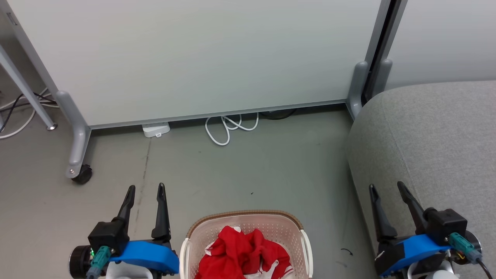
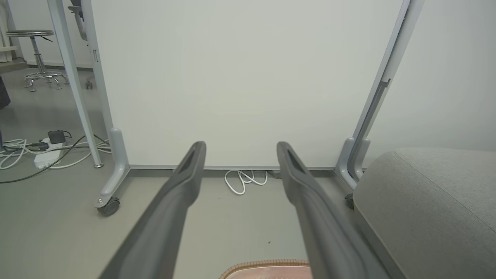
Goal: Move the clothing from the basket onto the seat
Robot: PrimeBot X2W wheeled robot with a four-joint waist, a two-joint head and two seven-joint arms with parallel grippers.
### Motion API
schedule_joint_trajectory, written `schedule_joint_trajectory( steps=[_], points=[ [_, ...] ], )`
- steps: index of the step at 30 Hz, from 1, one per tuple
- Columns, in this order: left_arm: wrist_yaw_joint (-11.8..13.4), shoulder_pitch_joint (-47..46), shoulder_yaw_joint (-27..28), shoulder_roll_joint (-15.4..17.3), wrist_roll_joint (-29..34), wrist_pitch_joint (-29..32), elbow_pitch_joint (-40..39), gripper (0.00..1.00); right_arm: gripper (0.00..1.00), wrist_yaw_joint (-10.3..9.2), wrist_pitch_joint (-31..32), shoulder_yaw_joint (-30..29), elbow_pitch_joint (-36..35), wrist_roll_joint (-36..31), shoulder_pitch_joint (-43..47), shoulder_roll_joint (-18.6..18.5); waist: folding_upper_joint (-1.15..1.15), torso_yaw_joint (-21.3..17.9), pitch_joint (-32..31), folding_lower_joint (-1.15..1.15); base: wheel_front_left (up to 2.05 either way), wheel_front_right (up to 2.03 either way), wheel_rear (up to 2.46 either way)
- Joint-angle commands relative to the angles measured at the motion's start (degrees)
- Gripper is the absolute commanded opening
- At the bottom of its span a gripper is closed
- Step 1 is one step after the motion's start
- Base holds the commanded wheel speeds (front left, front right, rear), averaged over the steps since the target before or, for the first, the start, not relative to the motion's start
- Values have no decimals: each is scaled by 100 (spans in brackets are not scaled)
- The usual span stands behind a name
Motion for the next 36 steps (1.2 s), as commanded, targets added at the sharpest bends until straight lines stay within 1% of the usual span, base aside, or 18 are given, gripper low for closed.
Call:
schedule_joint_trajectory(
  steps=[1,15,28,33,35,36],
  points=[
    [-29,-42,-14,-1,132,-54,8,100,100,12,-59,12,-10,-123,-67,-37,0,1,-1,0,0,0,0],
    [-28,-62,-37,-31,685,-200,58,100,100,14,-193,58,-30,-714,-74,-41,0,3,40,0,0,0,0],
    [-38,-26,18,-67,698,-196,54,100,100,13,-197,70,-21,-670,-89,-40,0,2,82,0,0,0,0],
    [-77,-58,29,-85,620,-194,223,100,100,13,-184,207,-55,-636,-186,-39,0,-164,243,0,0,0,0],
    [-82,-115,42,-87,580,-192,353,100,100,9,-190,312,-87,-608,-248,-40,0,-305,362,0,0,0,0],
    [-82,-163,22,-88,573,-189,545,100,100,9,-204,444,-133,-574,-329,-39,0,-472,524,0,0,0,0]
  ],
)
